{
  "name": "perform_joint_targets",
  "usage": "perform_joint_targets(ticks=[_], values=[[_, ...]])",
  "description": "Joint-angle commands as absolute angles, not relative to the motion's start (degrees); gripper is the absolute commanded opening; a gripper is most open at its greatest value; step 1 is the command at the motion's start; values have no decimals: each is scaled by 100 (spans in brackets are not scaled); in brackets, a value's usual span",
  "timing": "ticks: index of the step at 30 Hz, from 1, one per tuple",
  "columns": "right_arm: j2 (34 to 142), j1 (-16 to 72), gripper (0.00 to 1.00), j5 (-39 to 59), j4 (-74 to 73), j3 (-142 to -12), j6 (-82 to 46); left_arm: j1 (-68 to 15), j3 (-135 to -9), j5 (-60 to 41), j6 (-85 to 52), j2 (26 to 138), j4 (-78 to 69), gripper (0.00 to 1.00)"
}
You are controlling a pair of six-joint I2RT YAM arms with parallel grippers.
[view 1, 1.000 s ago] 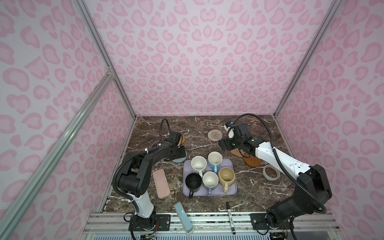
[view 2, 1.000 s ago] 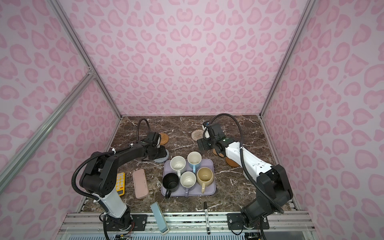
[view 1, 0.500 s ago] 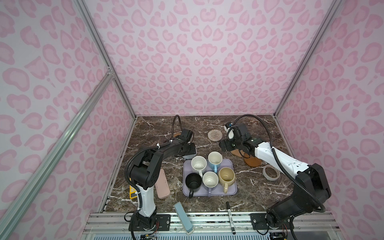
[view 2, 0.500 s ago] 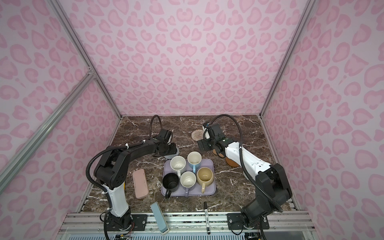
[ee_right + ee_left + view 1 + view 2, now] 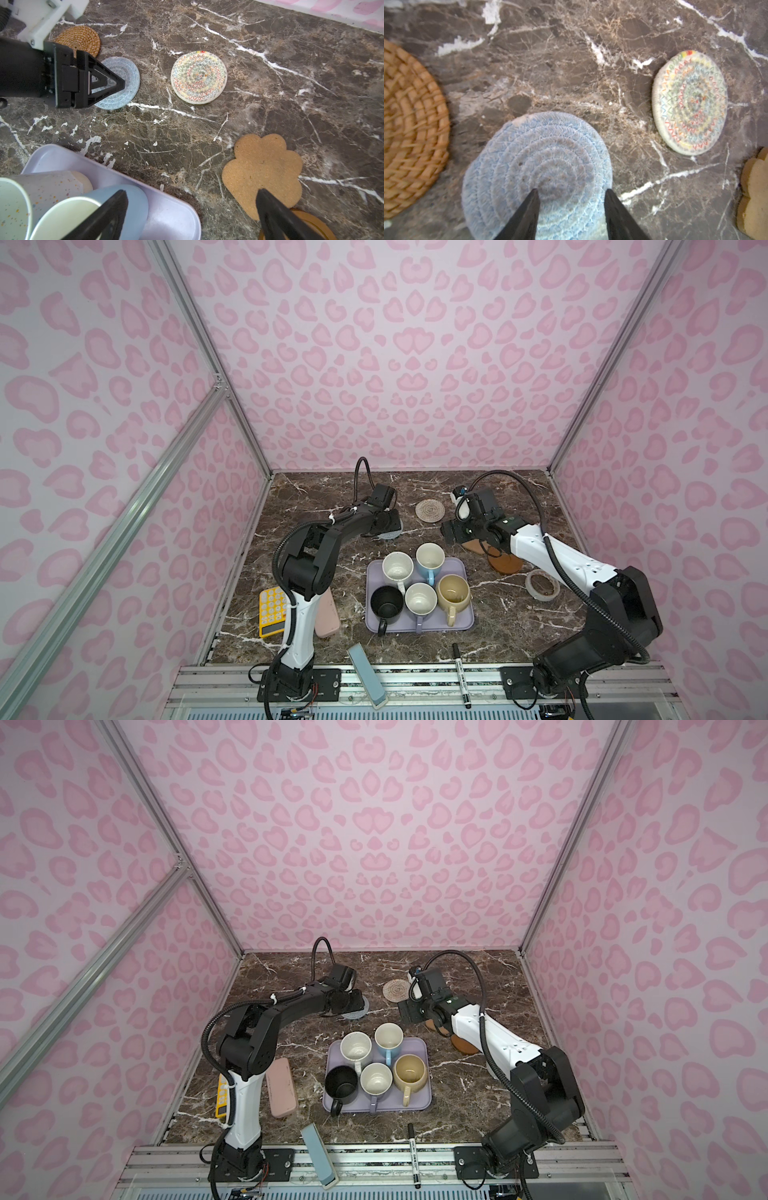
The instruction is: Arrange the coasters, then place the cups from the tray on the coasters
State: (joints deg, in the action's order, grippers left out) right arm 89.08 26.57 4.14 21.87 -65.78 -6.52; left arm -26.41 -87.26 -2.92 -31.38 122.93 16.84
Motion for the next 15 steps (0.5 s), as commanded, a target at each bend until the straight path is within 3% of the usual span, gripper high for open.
perform_joint_targets(ticks=[1, 15], values=[[8989, 2638, 98, 424, 2067, -6527, -677, -2637, -8938, -228, -3146, 12499, 2044, 53], [9270, 2562, 98, 484, 1953, -6623, -668, -2606, -9692, -70, -3103, 12881, 2277, 54]])
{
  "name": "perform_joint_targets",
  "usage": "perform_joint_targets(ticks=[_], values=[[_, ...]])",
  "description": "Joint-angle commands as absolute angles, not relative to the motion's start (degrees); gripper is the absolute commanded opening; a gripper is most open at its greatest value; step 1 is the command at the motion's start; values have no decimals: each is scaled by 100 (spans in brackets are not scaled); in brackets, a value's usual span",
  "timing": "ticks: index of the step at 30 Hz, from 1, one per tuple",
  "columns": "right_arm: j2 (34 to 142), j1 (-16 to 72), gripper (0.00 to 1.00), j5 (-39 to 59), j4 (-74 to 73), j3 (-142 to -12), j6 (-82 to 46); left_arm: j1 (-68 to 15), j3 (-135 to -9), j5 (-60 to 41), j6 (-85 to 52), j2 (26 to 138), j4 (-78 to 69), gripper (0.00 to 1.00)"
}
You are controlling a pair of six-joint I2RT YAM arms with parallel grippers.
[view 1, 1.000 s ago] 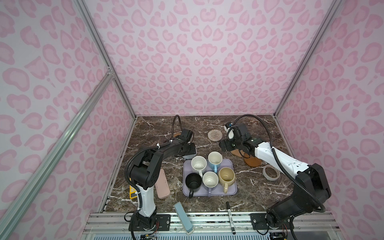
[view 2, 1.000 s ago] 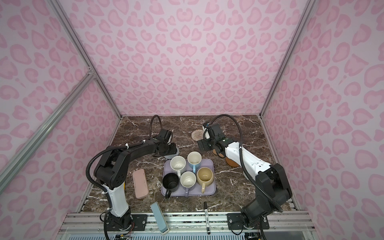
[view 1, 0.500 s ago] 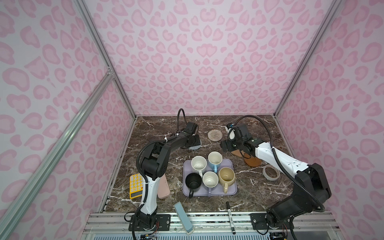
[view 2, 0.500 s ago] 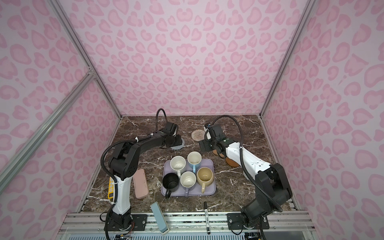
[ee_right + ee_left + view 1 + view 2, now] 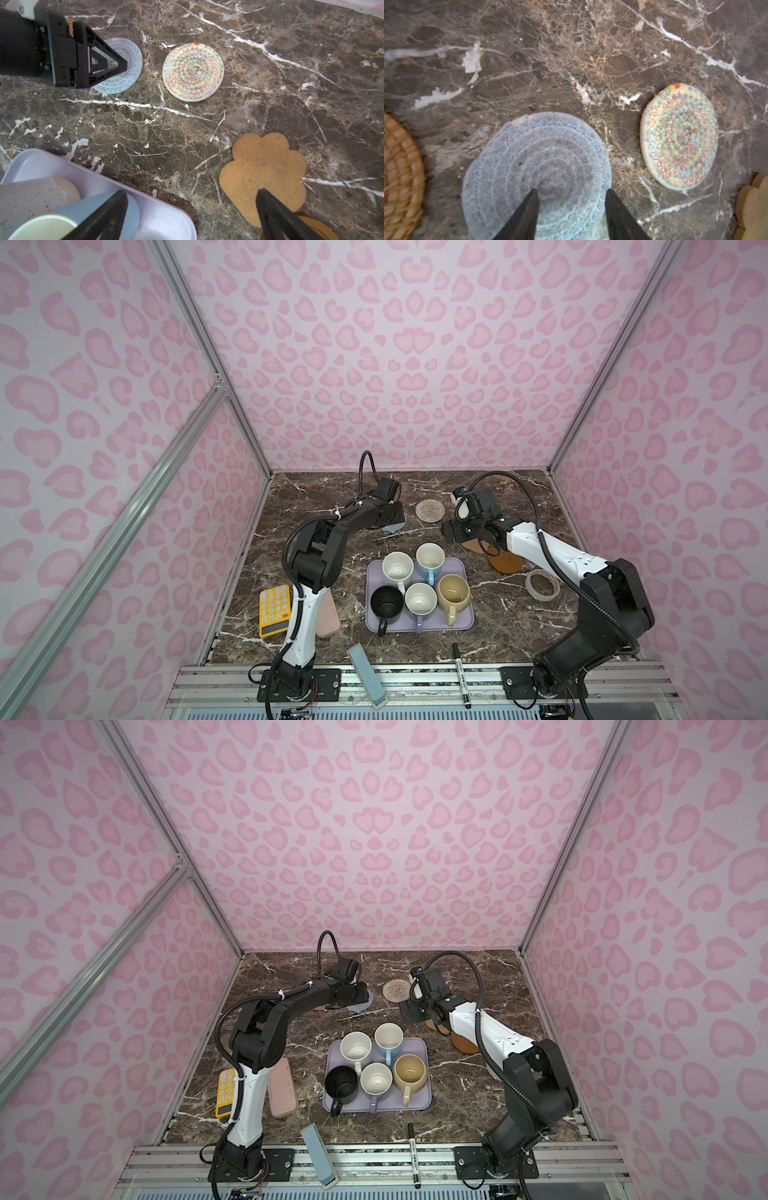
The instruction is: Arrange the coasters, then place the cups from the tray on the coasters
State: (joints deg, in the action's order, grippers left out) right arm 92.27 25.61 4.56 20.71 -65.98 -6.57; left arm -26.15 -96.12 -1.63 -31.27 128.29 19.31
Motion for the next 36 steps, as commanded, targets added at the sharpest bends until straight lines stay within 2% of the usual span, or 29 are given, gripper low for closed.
perform_joint_targets(ticks=[1, 6, 17, 21, 23, 24, 27, 30, 34, 36], values=[[9281, 2558, 98, 477, 1951, -6626, -668, -2607, -9693, -86, -3103, 12860, 2259, 54], [9296, 2506, 98, 419, 1934, -6657, -716, -2600, -9703, -365, -3077, 12724, 2040, 57], [8926, 2478, 98, 405, 2059, -6661, -780, -2558, -9901, -287, -3071, 12344, 2097, 62], [8747, 2475, 98, 444, 2090, -6606, -853, -2561, -9234, -270, -3214, 11481, 1739, 66], [8693, 2474, 98, 439, 2081, -6606, -936, -2563, -8856, -170, -3258, 10947, 1618, 72], [8677, 2465, 98, 447, 2083, -6629, -986, -2562, -8644, -88, -3290, 10610, 1545, 76], [8713, 2448, 99, 393, 2125, -6804, -1105, -2568, -8066, 107, -3417, 9667, 1382, 98], [8809, 2369, 99, 461, 2193, -7052, -1317, -2575, -7750, 168, -3674, 8978, 1428, 97], [8965, 2106, 98, 1004, 1882, -7169, -1749, -2649, -6615, -196, -4129, 8125, 623, 97], [9110, 2093, 96, 968, 1803, -7237, -1778, -2673, -6175, -373, -4244, 7840, 338, 97]])
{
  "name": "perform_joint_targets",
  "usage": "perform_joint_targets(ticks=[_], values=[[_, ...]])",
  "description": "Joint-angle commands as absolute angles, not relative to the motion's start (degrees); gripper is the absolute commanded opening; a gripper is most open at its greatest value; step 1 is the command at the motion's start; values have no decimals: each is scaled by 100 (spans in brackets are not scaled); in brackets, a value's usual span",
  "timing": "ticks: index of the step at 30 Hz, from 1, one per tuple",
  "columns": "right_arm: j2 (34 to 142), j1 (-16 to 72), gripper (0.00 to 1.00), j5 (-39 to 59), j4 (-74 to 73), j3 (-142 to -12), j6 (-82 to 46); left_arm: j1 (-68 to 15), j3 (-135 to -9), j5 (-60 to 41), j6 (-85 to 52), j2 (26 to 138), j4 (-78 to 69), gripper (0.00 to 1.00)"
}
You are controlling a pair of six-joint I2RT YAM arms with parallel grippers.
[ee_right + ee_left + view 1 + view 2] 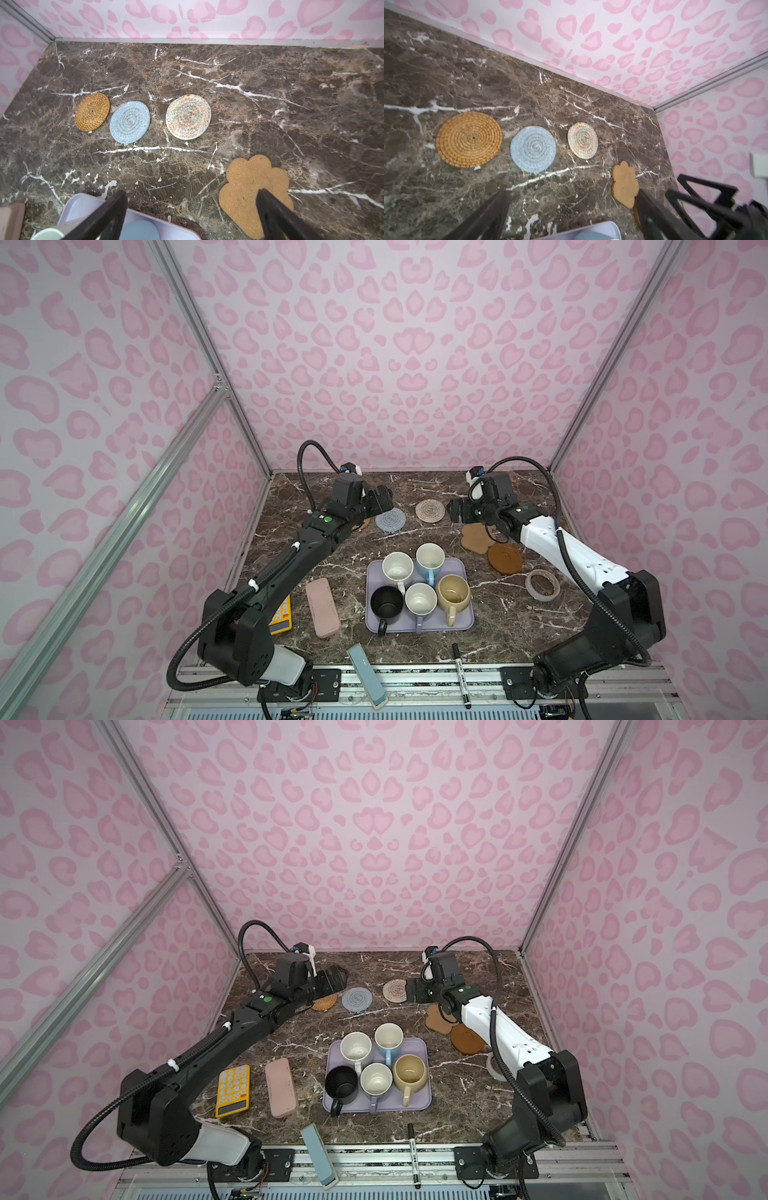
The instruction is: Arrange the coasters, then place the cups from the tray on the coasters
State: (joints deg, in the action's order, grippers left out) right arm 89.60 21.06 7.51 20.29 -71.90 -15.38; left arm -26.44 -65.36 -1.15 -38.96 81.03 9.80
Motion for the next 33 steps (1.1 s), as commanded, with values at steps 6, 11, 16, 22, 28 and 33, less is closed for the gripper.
perform_joint_targets(ticks=[6, 11, 16, 22, 28, 33], values=[[10012, 1959, 92, 880, 2099, -7877, -1740, -2672, -5870, -224, -4116, 7421, 464, 97], [10861, 1831, 85, 759, 2231, -8455, -1747, -2677, -5905, -454, -4132, 7579, 244, 97], [11737, 1790, 83, 775, 2495, -9314, -1566, -2742, -6193, -470, -4105, 8058, 256, 98], [12633, 1791, 75, 704, 2795, -10176, -1400, -2760, -6601, -503, -3937, 8582, 354, 98], [13454, 1847, 67, 545, 3247, -11082, -1227, -2764, -7006, -712, -3848, 9032, 389, 97], [13914, 1887, 62, 597, 3476, -11583, -1108, -2765, -7074, -774, -3832, 9180, 330, 97]])
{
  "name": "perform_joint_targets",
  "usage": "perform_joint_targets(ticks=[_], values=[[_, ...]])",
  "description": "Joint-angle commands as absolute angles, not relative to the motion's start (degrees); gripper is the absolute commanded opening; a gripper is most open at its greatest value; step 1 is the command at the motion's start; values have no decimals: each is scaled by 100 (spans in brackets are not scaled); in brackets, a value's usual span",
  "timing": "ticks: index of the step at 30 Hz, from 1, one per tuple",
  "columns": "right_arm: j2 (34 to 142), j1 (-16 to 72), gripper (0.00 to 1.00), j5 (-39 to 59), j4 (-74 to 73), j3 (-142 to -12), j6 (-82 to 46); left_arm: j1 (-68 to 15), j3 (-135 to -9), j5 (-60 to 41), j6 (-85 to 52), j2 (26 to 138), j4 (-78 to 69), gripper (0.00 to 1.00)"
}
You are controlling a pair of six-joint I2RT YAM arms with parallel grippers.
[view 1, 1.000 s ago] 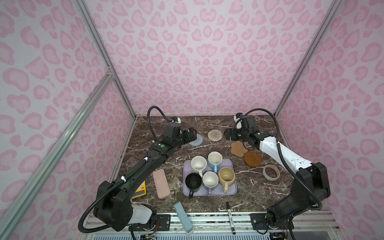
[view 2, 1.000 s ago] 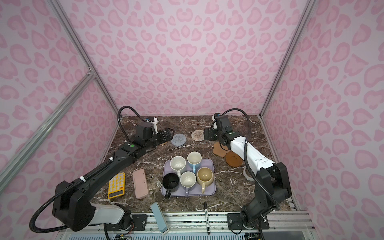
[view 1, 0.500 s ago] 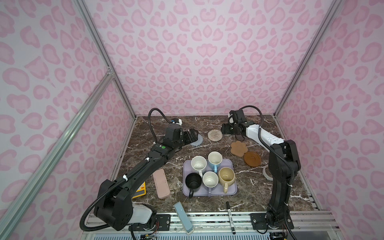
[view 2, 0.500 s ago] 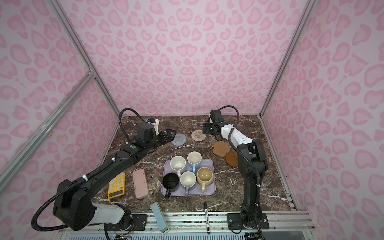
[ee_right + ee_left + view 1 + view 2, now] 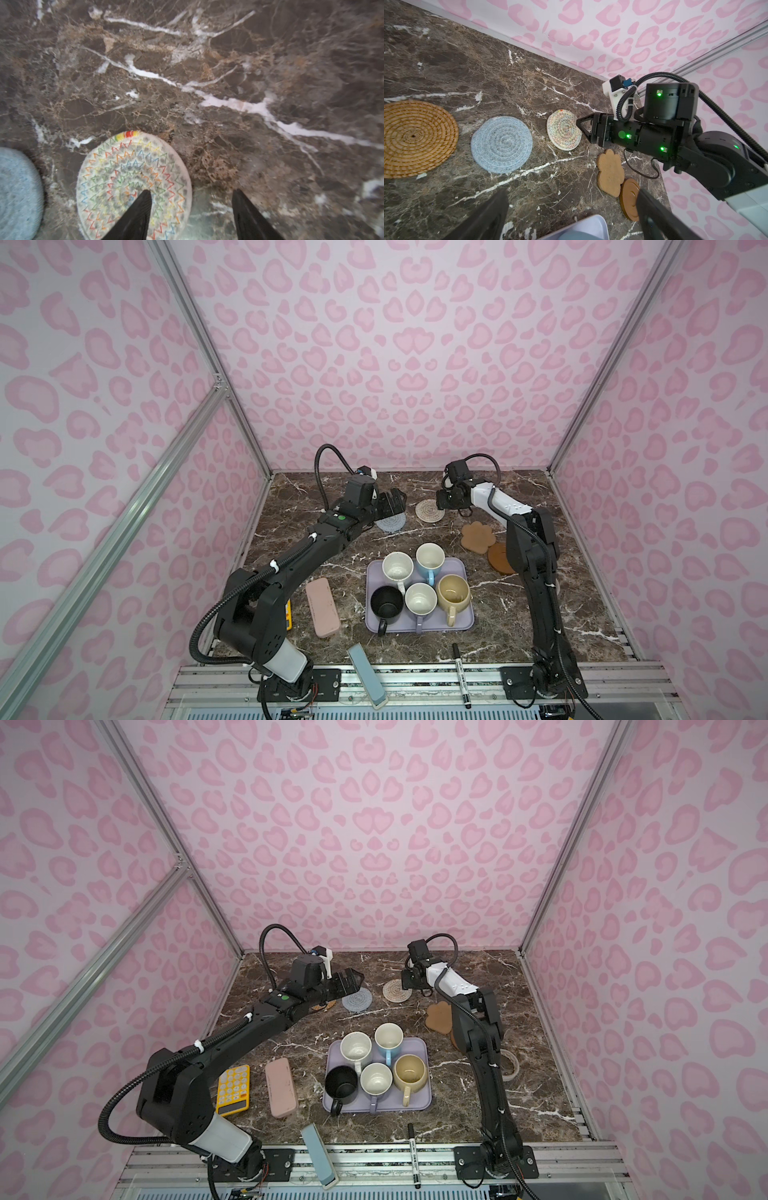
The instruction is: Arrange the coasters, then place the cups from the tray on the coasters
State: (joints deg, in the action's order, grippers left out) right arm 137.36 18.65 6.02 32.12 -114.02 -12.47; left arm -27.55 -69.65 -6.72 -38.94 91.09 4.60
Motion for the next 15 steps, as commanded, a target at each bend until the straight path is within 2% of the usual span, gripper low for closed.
perform_joint_targets(ticks=[1, 8, 15], values=[[13983, 1909, 62, 611, 3534, -11683, -1076, -2764, -7086, -786, -3832, 9202, 327, 97], [14203, 2075, 54, 355, 3842, -11903, -902, -2760, -7136, -799, -3832, 9272, 332, 97], [14038, 2254, 47, 40, 3856, -11488, -800, -2760, -7120, -822, -3845, 9282, 328, 97]])
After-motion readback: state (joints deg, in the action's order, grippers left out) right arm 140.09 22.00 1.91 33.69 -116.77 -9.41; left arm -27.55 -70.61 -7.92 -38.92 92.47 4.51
